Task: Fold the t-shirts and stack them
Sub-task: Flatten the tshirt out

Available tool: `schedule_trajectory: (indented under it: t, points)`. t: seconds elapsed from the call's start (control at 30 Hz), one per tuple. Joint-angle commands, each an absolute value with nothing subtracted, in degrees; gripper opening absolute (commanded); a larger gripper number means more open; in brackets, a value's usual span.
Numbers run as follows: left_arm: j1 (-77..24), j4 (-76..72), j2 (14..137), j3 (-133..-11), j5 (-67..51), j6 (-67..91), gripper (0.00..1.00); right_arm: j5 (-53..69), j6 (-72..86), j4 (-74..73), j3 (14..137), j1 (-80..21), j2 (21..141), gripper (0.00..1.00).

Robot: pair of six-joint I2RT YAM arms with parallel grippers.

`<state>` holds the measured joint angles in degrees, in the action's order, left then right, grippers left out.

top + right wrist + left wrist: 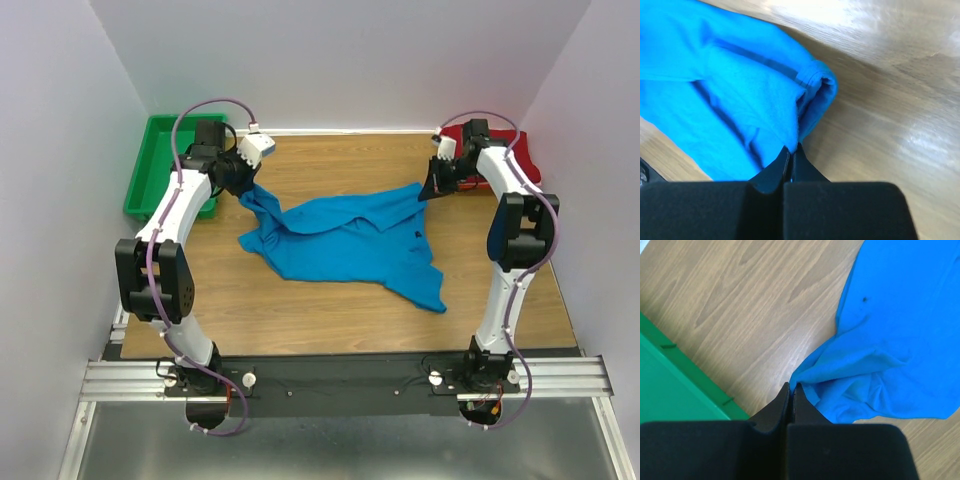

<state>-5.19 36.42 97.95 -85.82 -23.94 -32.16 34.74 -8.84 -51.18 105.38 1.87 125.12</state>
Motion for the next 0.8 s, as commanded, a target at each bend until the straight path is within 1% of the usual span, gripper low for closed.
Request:
schedule_trajectory:
  t: [0.0, 0.13, 0.27, 0.33, 0.37, 0.6, 0.77]
  points:
    - [-4.8, 38.3, 99.2, -82.8, -26.3, -35.4, 0.03, 35.1, -8.8, -53.0, 107.6, 1.8, 119.8, 0.01]
    - [-4.7, 36.8, 99.6, -79.4, -25.4, -35.7, 0.03, 33.6, -8.7, -53.3, 108.9, 1.8, 118.4, 0.01]
    - [-4.6, 36.7, 100.2, -79.4, -25.5, -35.1, 0.04, 32.7, -8.8, -54.6, 110.7, 1.9, 118.1, 0.00]
    - [-4.0, 37.2, 99.9, -80.6, -25.7, -35.0, 0.03, 31.6, -8.8, -54.8, 112.1, 1.9, 117.3, 0.00]
    - [-3.6, 37.4, 99.1, -81.6, -26.0, -34.6, 0.00, 31.2, -8.6, -54.9, 112.8, 2.1, 116.4, 0.00]
    - [-2.3, 37.3, 90.2, -86.3, -27.7, -33.9, 0.00, 27.6, -8.4, -55.8, 118.1, 3.3, 110.8, 0.00]
    - [-2.4, 40.9, 90.3, -88.3, -28.6, -34.5, 0.00, 26.4, -10.1, -61.5, 119.1, 3.3, 112.9, 0.01]
